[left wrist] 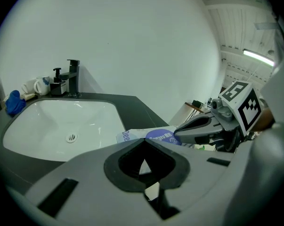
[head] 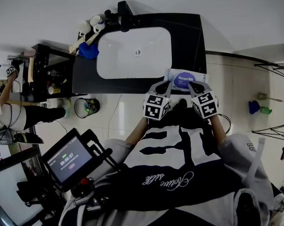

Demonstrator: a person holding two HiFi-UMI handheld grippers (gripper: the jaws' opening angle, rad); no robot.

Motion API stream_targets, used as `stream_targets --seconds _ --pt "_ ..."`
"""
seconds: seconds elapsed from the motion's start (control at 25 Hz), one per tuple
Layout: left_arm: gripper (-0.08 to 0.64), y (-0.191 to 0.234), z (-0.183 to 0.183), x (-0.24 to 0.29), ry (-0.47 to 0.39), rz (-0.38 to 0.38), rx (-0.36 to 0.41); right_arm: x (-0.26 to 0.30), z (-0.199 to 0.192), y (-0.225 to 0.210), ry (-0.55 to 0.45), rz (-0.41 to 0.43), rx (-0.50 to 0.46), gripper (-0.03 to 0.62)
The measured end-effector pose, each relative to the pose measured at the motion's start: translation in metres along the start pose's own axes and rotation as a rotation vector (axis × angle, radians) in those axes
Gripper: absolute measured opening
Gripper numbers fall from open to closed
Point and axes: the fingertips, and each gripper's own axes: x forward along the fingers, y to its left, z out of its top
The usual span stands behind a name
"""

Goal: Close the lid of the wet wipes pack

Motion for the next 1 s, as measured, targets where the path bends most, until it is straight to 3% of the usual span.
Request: stream_targets --seconds 0.36,0.48,0.72,1.0 --pt "-0.002 0.015 0.013 -0.026 -0.101 -0.026 -0.006 -0.018 0.03 0.005 -0.23 -0.083 0.205 -0.004" --pt "-0.002 0.008 0.026 -0.056 -0.142 -0.061 -0.011 -0.043 0.039 0.02 -0.271 -0.118 0.246 -0.003" --pt "-0.002 -0.024 0.044 -0.122 -0.204 -0.159 0.049 -0.101 0.051 0.06 -0.393 -0.184 0.369 -0.005" --pt "-0.002 -0.059 0.041 -0.159 -0.262 -0.269 0.067 -0.128 0.044 0.101 -0.457 -0.258 0.371 -0.005"
